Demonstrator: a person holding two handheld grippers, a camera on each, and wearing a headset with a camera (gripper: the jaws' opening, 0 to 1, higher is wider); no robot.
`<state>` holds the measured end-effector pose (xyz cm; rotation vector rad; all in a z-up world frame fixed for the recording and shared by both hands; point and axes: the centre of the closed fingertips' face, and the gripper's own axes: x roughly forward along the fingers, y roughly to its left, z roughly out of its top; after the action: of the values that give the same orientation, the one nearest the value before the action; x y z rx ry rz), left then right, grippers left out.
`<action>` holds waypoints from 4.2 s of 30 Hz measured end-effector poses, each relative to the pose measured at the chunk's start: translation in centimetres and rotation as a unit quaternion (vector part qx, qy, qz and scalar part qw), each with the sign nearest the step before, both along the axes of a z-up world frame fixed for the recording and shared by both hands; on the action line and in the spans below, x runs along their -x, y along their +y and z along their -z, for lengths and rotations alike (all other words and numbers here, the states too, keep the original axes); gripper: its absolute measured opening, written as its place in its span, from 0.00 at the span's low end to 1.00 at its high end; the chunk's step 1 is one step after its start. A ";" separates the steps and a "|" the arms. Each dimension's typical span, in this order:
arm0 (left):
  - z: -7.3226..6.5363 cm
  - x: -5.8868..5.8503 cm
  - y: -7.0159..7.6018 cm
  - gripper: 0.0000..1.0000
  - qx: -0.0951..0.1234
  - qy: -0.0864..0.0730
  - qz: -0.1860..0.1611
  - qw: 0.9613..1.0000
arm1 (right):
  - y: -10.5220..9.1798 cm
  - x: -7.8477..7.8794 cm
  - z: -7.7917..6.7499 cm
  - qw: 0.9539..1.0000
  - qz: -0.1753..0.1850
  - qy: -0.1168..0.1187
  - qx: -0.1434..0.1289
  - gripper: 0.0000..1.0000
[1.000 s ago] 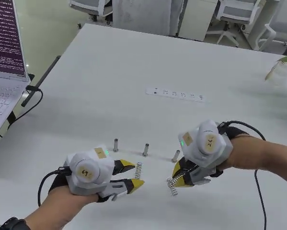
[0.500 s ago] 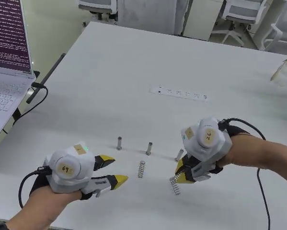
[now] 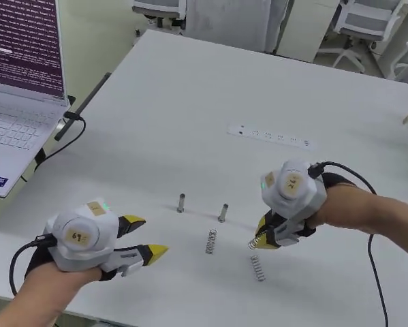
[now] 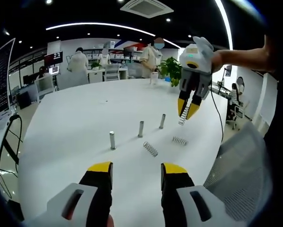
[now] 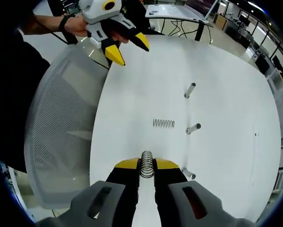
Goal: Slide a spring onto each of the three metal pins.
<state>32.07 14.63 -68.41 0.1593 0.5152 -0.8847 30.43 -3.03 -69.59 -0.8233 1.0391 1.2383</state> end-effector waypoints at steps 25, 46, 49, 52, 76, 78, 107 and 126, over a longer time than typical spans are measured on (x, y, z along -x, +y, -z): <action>0.3 0.1 3.1 0.51 0.001 0.009 -0.042 0.999 | 5.6 -5.9 0.3 0.999 -0.034 -0.004 -0.002 0.09; 0.7 0.9 3.3 0.53 0.004 0.022 -0.048 0.999 | 8.1 -9.6 1.4 0.999 -0.046 0.003 0.008 0.09; 0.8 1.1 3.2 0.53 0.005 0.024 -0.048 0.999 | 8.5 -10.1 1.4 0.999 -0.046 0.002 0.007 0.09; 0.9 1.2 3.1 0.53 0.005 0.027 -0.048 0.998 | 9.0 -10.6 1.4 0.999 -0.047 -0.001 0.007 0.09; 1.0 1.4 2.7 0.53 0.009 0.035 -0.046 0.998 | 11.7 -13.1 1.4 0.997 -0.074 -0.006 0.016 0.09; 1.1 1.4 2.8 0.53 0.009 0.035 -0.048 0.998 | 11.7 -13.2 1.5 0.997 -0.077 -0.005 0.019 0.09; 1.3 1.3 3.4 0.53 0.004 0.041 -0.056 0.998 | 12.4 -13.0 2.9 0.993 -0.108 0.000 0.040 0.09; 1.3 1.3 3.8 0.52 0.005 0.043 -0.061 0.997 | 12.9 -12.8 4.6 0.990 -0.123 -0.001 0.063 0.09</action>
<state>30.79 18.46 -69.75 0.0804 0.5939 -0.7777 43.23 9.86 -74.15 -1.0763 1.0457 1.3889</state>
